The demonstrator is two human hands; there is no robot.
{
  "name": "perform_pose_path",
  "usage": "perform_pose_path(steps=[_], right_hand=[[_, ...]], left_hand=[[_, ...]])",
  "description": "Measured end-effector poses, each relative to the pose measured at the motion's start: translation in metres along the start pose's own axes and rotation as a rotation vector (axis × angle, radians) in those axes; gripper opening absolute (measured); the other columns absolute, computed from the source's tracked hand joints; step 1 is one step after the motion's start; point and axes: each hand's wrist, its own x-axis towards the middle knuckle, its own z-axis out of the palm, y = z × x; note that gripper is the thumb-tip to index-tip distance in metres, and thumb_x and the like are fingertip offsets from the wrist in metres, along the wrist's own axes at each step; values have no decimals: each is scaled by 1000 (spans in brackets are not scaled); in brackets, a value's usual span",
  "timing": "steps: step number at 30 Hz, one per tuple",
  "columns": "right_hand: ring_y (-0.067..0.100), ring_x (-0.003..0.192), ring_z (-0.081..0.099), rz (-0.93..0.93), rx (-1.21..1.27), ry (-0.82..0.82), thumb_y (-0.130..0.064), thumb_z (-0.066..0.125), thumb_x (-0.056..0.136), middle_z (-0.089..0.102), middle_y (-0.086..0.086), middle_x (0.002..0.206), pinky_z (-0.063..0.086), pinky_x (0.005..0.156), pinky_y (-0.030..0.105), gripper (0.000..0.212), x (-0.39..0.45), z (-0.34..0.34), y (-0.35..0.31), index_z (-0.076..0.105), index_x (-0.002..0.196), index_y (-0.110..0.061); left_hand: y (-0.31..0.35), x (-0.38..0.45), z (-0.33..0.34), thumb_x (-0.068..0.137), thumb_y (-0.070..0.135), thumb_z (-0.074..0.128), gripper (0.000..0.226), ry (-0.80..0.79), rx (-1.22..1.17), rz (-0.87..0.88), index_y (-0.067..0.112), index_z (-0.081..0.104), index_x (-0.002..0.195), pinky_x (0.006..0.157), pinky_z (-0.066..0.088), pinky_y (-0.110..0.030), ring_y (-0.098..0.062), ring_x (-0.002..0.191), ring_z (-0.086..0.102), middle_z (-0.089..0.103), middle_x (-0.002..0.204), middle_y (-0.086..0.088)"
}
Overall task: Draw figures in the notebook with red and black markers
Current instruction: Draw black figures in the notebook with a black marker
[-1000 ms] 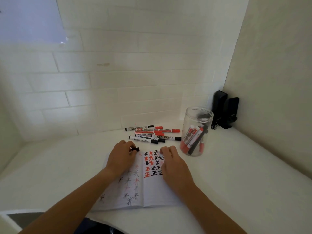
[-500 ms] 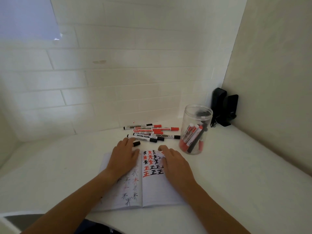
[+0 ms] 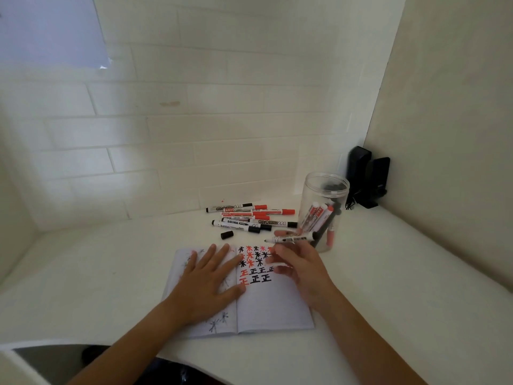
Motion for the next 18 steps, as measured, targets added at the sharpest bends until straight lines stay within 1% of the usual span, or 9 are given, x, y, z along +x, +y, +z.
perform_pose_path(steps=[2, 3, 5, 7, 8, 12, 15, 18], right_hand=[[25, 72, 66, -36, -205, 16, -19, 64, 102, 69, 10, 77, 52, 59, 30, 9, 0, 1, 4, 70, 106, -15], [24, 67, 62, -51, -289, 28, -23, 61, 103, 65, 10, 72, 49, 55, 29, 11, 0, 2, 4, 70, 103, -16], [24, 61, 61, -48, -364, 48, -21, 56, 105, 64, 10, 70, 47, 51, 29, 12, 0, 2, 5, 68, 105, -19], [26, 63, 65, 0, -324, 68, -16, 56, 105, 68, 12, 75, 52, 53, 31, 11, 1, 1, 4, 63, 112, -19], [27, 65, 67, 26, -289, 68, -14, 57, 104, 70, 13, 79, 54, 55, 33, 11, 1, 1, 3, 61, 114, -17], [28, 68, 69, 74, -288, 60, -11, 63, 100, 70, 15, 85, 58, 58, 35, 12, 2, 1, 3, 62, 111, -5], [28, 68, 70, 39, -326, 47, -14, 66, 98, 72, 11, 84, 58, 61, 38, 11, 2, -1, 6, 64, 108, -8], [27, 67, 70, 18, -317, 56, -14, 69, 97, 72, 8, 82, 58, 61, 38, 11, 2, -3, 6, 63, 106, -11]], left_hand=[[-3, 3, 0, 82, 89, 5, 77, -11, 8, 14, 57, -7, 152, 123, -12, -48, -11, 151, -23, -18, 164, 17], [-5, 4, -1, 83, 90, 6, 77, -13, 6, 22, 58, -6, 152, 124, -11, -47, -10, 151, -22, -17, 165, 18], [-8, 5, -3, 82, 90, 8, 77, -19, -7, 37, 59, -3, 151, 124, -12, -45, -10, 152, -20, -17, 164, 19], [-11, 5, -5, 83, 90, 12, 74, -22, -26, 50, 61, -2, 150, 123, -12, -43, -9, 152, -19, -15, 164, 19], [-13, 6, -6, 83, 91, 13, 73, -20, -34, 58, 63, -1, 149, 123, -13, -43, -9, 152, -18, -14, 165, 19], [-17, 8, -7, 83, 91, 11, 70, -40, -21, 71, 66, -4, 147, 123, -13, -43, -10, 152, -20, -14, 165, 18], [-18, 10, -8, 87, 87, 16, 65, -62, -17, 67, 67, -6, 145, 122, -15, -44, -11, 151, -21, -16, 165, 18], [-17, 11, -9, 91, 81, 21, 61, -79, -18, 52, 68, -6, 144, 122, -15, -49, -11, 151, -22, -16, 165, 18]])
